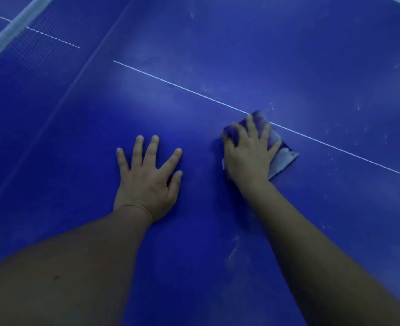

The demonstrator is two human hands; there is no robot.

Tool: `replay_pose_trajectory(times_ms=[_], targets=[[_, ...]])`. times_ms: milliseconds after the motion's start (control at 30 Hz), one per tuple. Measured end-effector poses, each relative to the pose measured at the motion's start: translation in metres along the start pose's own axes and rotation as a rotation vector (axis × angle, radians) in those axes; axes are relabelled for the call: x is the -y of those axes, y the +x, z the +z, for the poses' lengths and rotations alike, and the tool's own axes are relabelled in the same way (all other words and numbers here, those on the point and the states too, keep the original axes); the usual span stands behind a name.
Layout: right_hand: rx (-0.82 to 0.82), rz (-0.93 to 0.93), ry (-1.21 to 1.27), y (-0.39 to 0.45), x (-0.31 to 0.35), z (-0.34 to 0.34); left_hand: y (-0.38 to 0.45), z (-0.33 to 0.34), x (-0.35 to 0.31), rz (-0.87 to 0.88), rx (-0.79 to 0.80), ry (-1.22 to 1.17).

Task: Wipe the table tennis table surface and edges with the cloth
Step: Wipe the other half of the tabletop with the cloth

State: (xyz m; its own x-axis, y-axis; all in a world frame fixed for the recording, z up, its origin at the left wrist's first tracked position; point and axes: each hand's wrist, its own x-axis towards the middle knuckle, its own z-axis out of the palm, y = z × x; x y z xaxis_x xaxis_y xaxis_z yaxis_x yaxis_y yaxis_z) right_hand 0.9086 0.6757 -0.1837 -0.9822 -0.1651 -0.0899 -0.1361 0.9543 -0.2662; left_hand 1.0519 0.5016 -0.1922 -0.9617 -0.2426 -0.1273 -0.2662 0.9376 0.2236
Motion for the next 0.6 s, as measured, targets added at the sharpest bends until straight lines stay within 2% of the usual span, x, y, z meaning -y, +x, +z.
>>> replay_pose_trajectory(times_ms=[100,200,300,400,500,567,600], targets=[[0.025,-0.18,-0.084,-0.043,-0.03,-0.003,0.001,-0.001,0.001,-0.005,0.0,0.021],[0.032,-0.093,-0.068,-0.031,-0.05,-0.01,0.0,0.0,0.002,0.006,0.005,0.034],[0.036,-0.004,0.0,0.013,-0.028,-0.011,-0.001,0.0,0.0,0.041,0.005,0.038],[0.074,-0.176,-0.037,0.014,-0.011,-0.006,0.0,0.0,0.001,0.083,-0.003,0.041],[0.113,-0.394,-0.033,-0.028,-0.035,-0.013,0.001,0.0,0.002,0.108,-0.006,0.027],[0.129,-0.417,-0.036,-0.049,-0.063,-0.02,0.0,0.0,0.003,0.116,-0.001,0.024],[0.126,-0.371,-0.03,-0.049,-0.075,-0.024,0.0,0.0,0.003,0.118,-0.003,0.02]])
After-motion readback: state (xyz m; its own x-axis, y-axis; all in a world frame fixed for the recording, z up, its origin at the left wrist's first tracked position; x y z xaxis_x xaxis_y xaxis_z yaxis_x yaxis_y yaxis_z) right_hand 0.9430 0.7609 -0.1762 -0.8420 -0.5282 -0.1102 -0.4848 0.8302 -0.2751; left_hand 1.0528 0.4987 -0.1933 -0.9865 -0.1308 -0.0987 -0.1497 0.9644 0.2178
